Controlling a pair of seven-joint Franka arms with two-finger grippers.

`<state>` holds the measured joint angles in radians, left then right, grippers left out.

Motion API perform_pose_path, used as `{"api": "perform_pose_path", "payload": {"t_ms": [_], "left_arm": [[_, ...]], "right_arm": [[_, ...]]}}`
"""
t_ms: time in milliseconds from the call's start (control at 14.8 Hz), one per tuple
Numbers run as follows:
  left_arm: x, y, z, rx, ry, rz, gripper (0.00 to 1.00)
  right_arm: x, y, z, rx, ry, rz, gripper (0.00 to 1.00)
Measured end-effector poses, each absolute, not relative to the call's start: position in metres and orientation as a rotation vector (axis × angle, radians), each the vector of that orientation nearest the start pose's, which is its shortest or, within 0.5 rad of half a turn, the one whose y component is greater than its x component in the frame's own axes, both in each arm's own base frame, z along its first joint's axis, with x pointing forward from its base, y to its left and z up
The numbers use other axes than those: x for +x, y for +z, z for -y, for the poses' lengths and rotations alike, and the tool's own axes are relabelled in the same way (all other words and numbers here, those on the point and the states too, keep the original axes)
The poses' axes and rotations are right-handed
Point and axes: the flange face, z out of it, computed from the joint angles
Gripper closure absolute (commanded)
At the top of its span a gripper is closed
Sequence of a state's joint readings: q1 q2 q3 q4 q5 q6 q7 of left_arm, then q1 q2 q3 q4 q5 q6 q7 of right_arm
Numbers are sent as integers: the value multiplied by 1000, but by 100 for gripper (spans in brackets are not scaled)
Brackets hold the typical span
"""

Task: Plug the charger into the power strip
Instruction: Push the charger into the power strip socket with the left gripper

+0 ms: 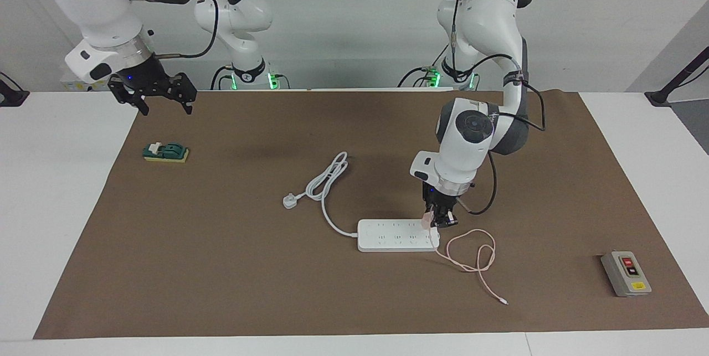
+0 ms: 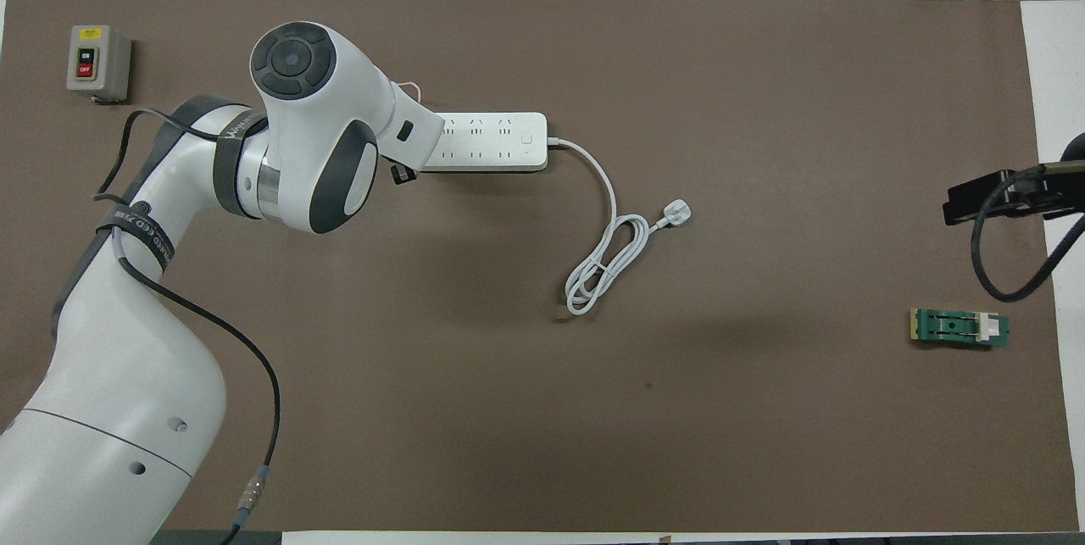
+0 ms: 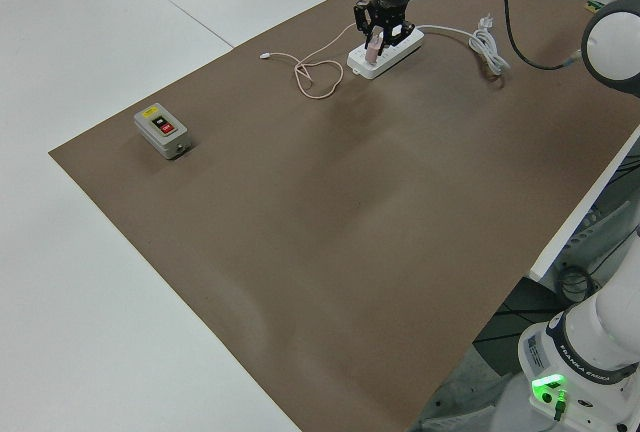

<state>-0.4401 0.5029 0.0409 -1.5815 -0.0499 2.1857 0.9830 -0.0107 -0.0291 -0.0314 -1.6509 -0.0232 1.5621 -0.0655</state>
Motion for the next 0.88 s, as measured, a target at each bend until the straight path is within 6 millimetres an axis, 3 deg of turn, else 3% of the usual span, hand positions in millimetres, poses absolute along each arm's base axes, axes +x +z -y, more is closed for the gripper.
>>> {"api": "perform_pose_path", "payload": {"t_ms": [405,878], "left_arm": [[639,356,277,-2420,-155,-1989,95],[637,355,277,-2222,-170,-2187,96]], "right_arm": [[542,602,26,-3159,96,38,0],[542,602,26,-3159,96,38,0]]}}
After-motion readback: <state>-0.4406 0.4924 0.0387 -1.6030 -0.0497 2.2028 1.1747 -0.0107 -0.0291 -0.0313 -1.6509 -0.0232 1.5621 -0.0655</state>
